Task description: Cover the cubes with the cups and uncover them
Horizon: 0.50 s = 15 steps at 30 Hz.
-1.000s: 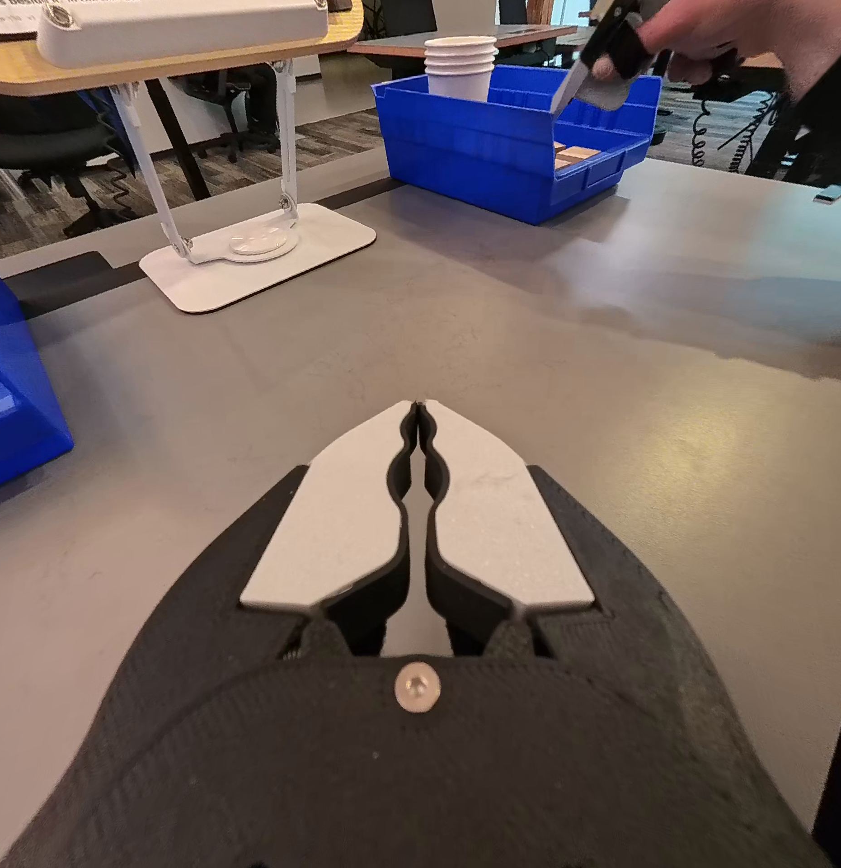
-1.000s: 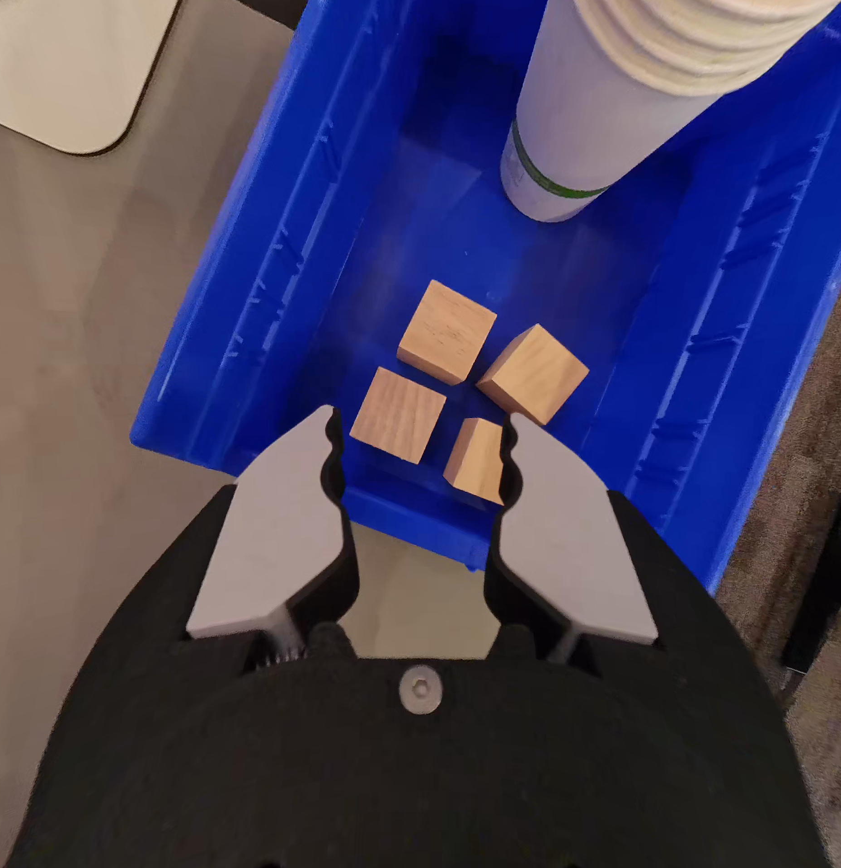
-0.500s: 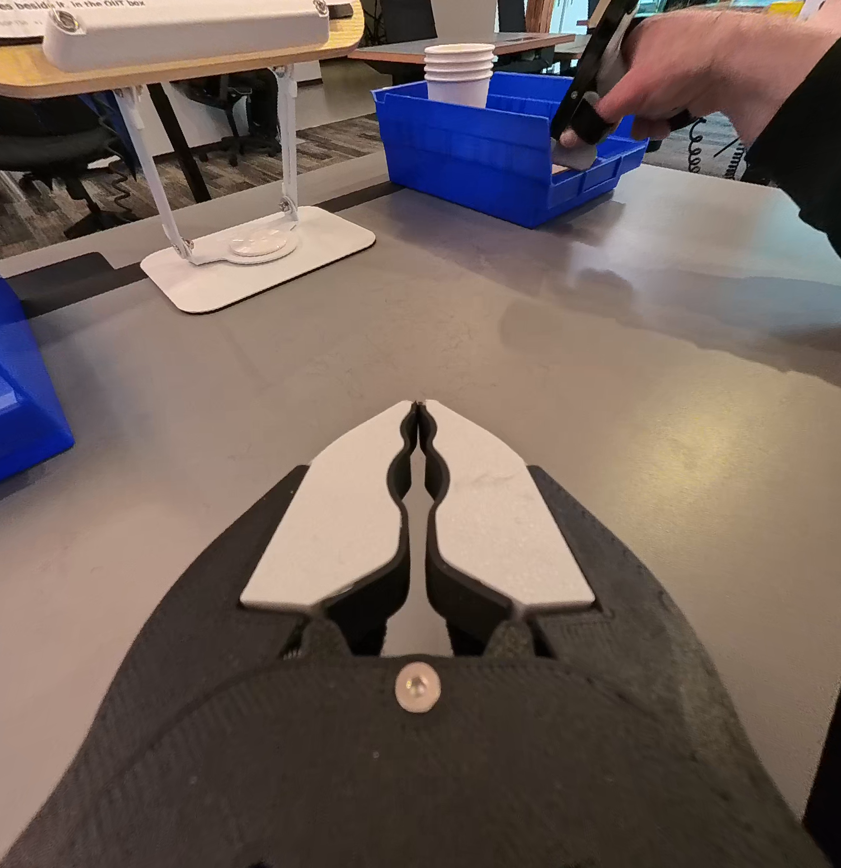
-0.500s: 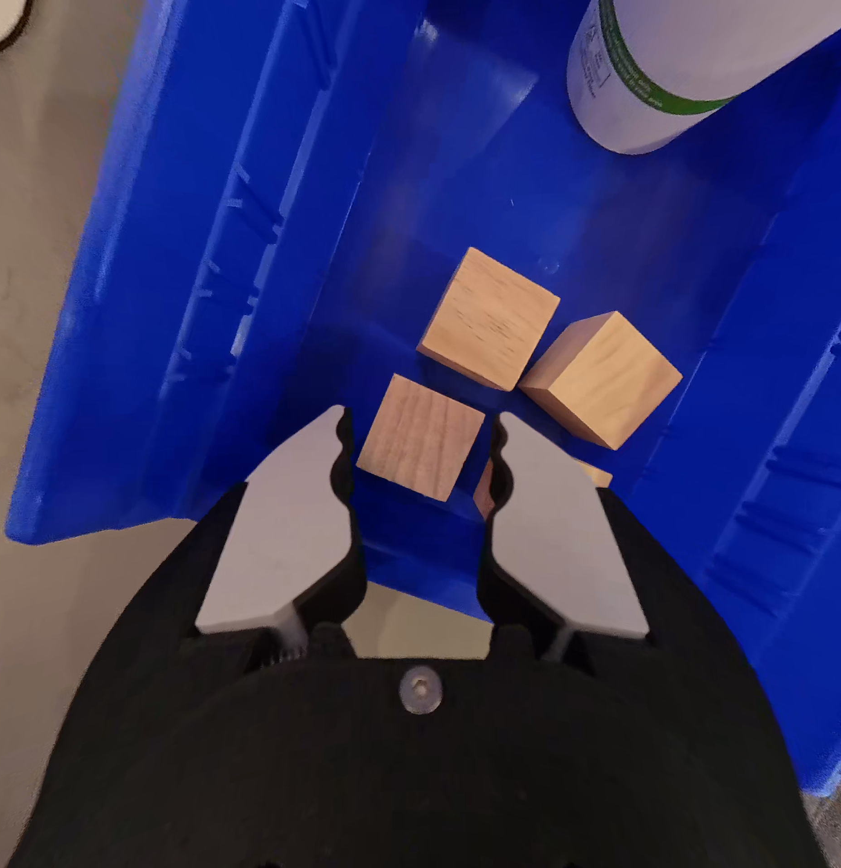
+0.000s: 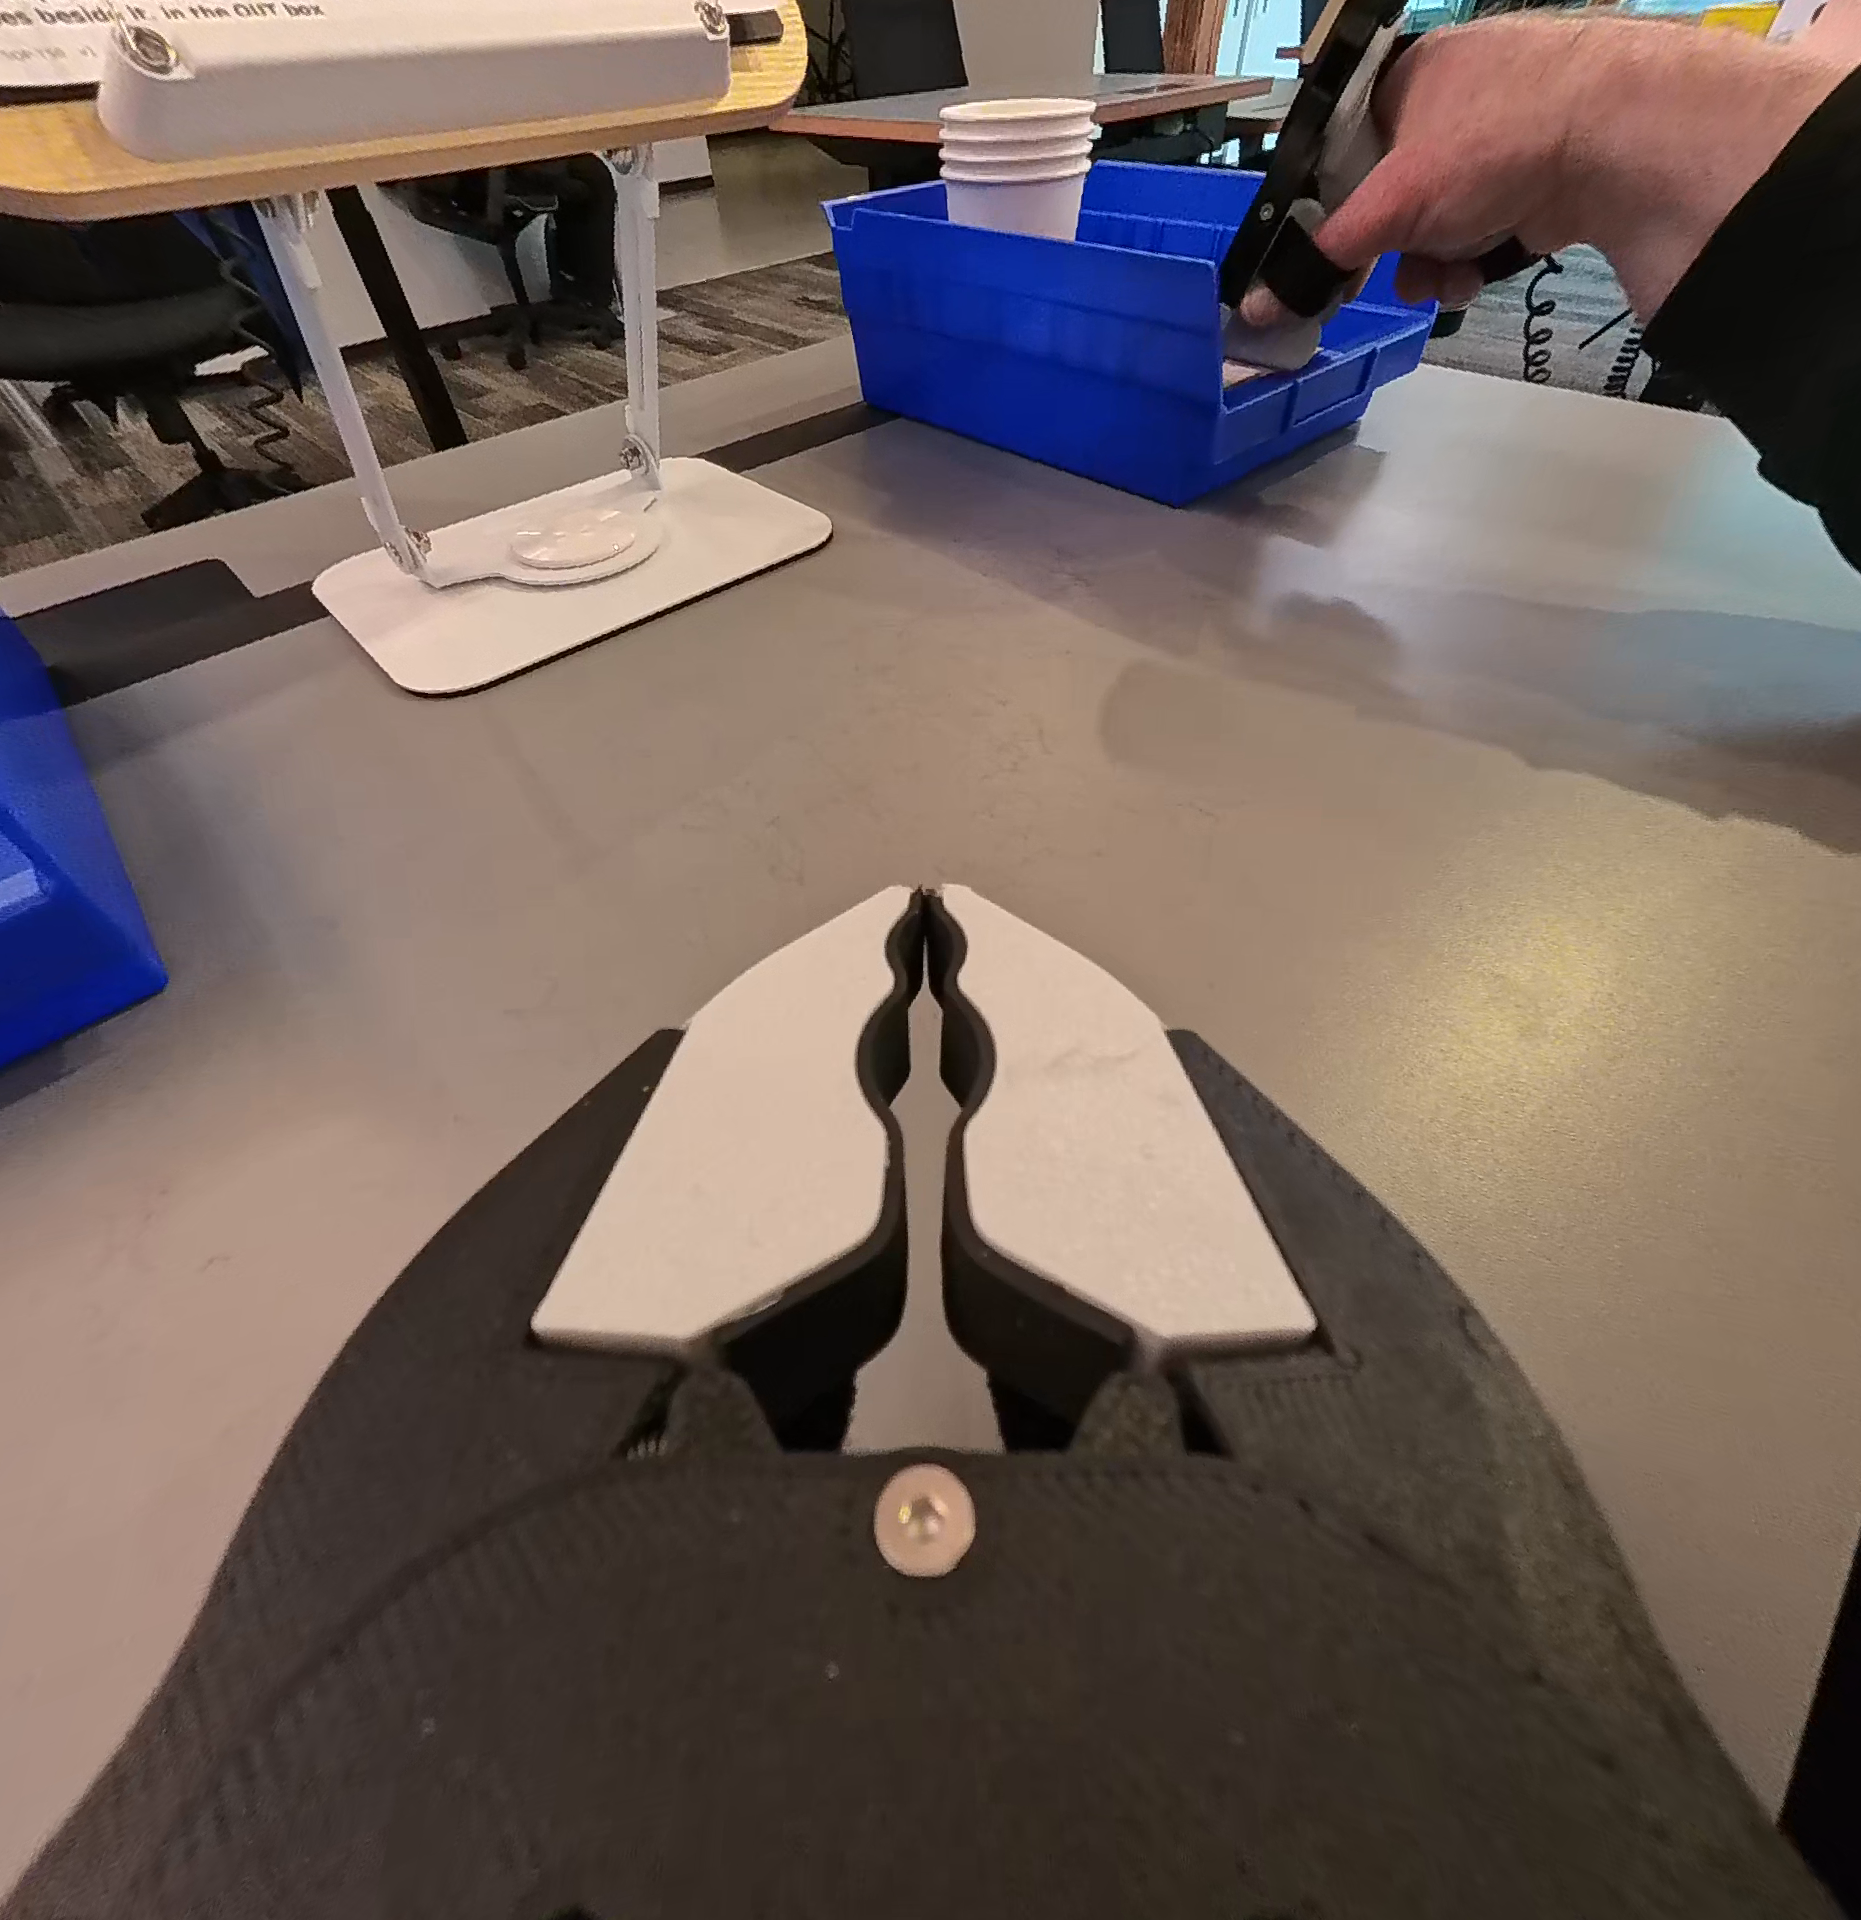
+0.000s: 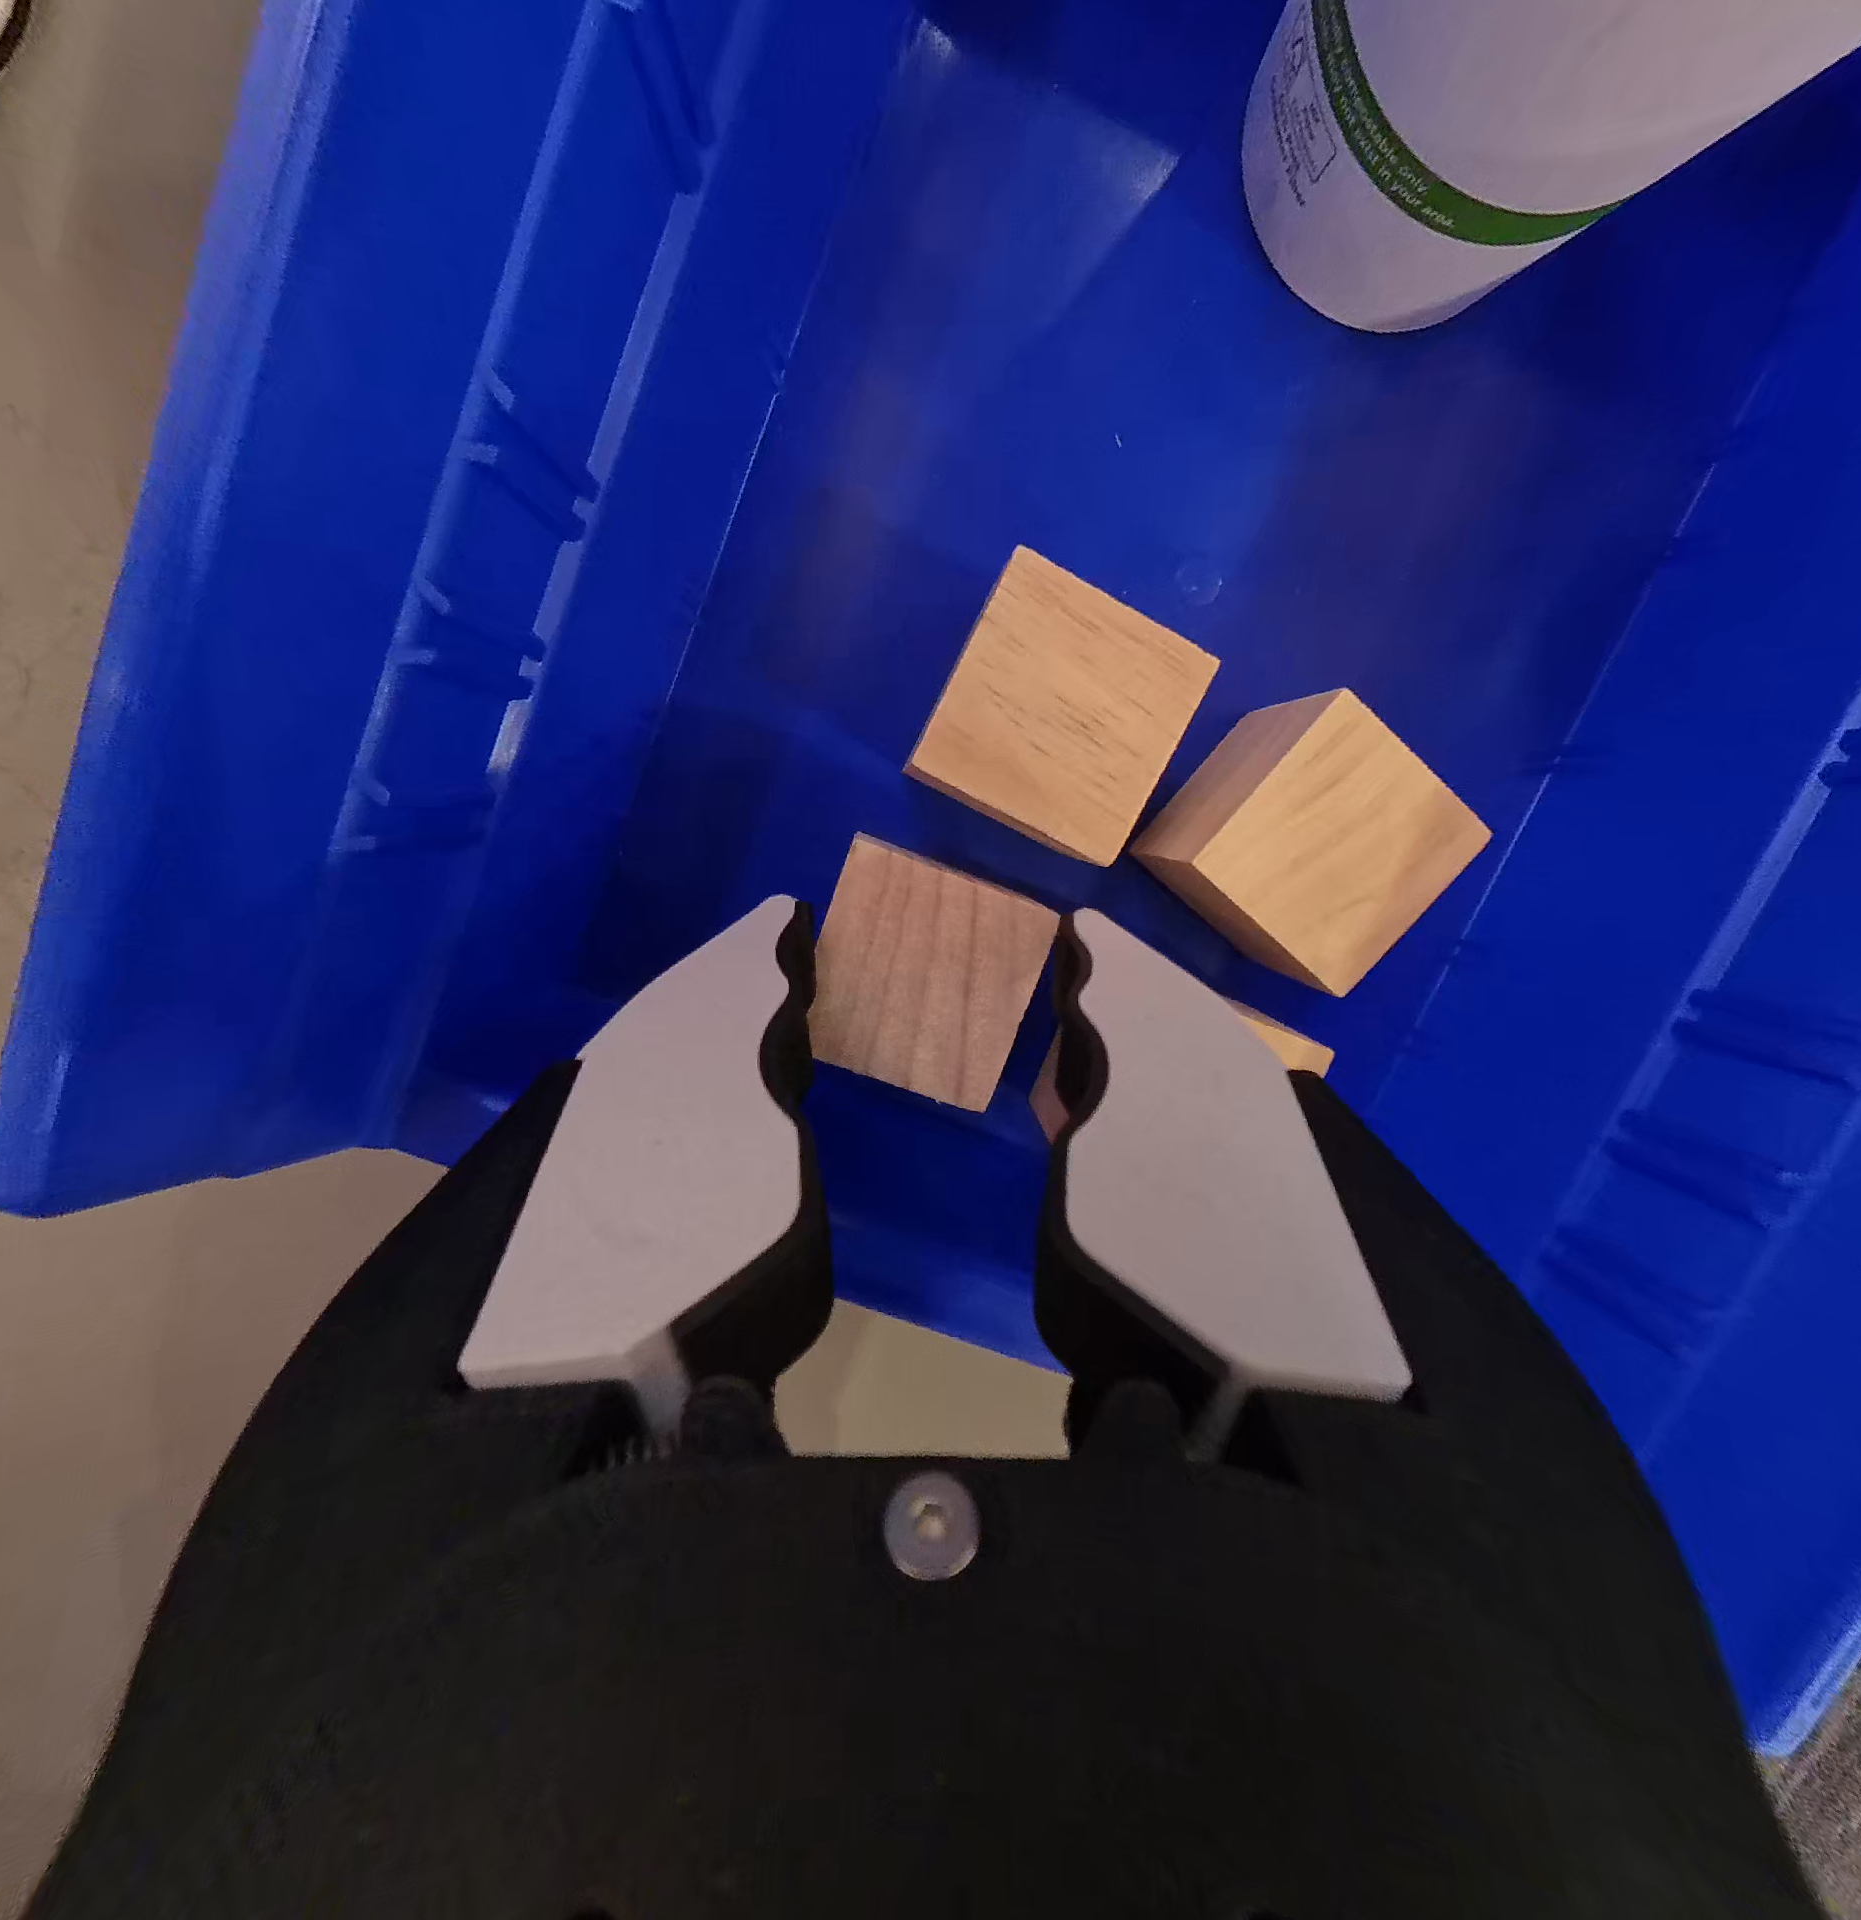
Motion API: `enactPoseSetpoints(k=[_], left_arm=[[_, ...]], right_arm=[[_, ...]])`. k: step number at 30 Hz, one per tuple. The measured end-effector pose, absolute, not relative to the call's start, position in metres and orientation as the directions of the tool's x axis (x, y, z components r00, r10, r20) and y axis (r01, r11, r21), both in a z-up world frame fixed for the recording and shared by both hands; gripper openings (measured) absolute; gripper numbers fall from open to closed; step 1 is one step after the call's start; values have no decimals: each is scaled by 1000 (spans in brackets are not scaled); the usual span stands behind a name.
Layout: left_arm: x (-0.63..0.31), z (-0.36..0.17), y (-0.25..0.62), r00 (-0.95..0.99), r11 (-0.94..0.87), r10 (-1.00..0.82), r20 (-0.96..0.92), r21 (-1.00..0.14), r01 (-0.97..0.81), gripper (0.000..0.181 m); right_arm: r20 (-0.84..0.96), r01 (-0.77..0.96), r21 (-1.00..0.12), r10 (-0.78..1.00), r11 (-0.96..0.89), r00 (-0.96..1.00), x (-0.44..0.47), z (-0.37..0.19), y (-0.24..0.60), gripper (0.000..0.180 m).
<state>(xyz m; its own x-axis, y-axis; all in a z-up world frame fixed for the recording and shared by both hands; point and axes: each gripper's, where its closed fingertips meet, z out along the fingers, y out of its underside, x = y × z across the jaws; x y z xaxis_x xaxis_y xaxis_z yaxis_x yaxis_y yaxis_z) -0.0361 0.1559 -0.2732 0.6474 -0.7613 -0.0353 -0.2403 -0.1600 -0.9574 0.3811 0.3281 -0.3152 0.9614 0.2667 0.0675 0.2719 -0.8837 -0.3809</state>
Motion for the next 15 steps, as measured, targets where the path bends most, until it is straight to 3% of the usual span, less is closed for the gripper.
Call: enactPoseSetpoints(k=[6, 8, 15], left_arm=[[-36, -273, 156, 647, -159, -762, -38, -957, -243, 0], [-36, -274, 156, 646, -159, -763, -38, -956, -245, 0], [-36, -274, 156, 646, -163, -763, -35, -956, -244, 0]], right_arm=[[88, 285, -381, 272, -880, 958, 380, -314, 329, 45], [83, 283, -402, 273, -871, 958, 379, -309, 329, 60], [76, 214, -587, 210, -781, 975, 405, -234, 339, 63]])
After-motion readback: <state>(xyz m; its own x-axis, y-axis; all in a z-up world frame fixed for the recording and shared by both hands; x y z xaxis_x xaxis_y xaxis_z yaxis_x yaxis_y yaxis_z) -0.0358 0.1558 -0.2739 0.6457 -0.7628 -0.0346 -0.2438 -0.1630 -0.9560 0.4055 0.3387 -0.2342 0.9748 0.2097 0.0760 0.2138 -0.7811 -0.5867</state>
